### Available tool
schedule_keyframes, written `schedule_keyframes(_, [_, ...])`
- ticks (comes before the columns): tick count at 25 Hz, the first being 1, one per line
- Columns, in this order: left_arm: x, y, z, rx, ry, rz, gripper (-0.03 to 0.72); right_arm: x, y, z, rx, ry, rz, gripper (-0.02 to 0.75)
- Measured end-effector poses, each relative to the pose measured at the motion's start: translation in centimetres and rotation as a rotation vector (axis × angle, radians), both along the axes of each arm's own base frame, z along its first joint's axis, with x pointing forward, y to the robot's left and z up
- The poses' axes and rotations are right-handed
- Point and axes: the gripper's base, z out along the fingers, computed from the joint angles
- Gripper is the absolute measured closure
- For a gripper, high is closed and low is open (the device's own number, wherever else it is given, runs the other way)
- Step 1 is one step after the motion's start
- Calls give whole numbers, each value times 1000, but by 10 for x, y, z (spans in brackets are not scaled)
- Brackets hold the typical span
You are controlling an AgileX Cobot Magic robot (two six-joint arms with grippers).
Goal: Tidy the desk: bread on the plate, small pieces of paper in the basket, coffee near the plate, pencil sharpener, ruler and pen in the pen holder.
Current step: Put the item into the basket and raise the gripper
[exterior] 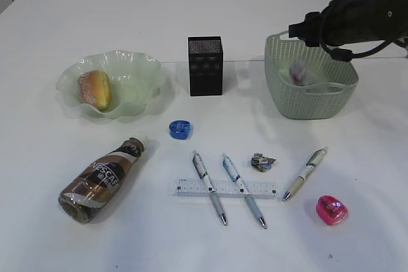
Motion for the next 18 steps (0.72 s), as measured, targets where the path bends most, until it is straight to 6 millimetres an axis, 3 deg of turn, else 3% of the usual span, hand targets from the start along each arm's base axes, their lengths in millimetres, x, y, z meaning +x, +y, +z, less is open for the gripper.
schedule_keyframes(4, [0, 0, 0, 0, 0, 0, 239, 1, 0, 1, 2, -18, 0, 297])
schedule_keyframes(12, [0, 0, 0, 0, 0, 0, 239, -11, -1, 5, -11, 108, -3, 281])
schedule_keyframes(18, [0, 0, 0, 0, 0, 0, 239, -49, -5, 49, -26, 263, -11, 280])
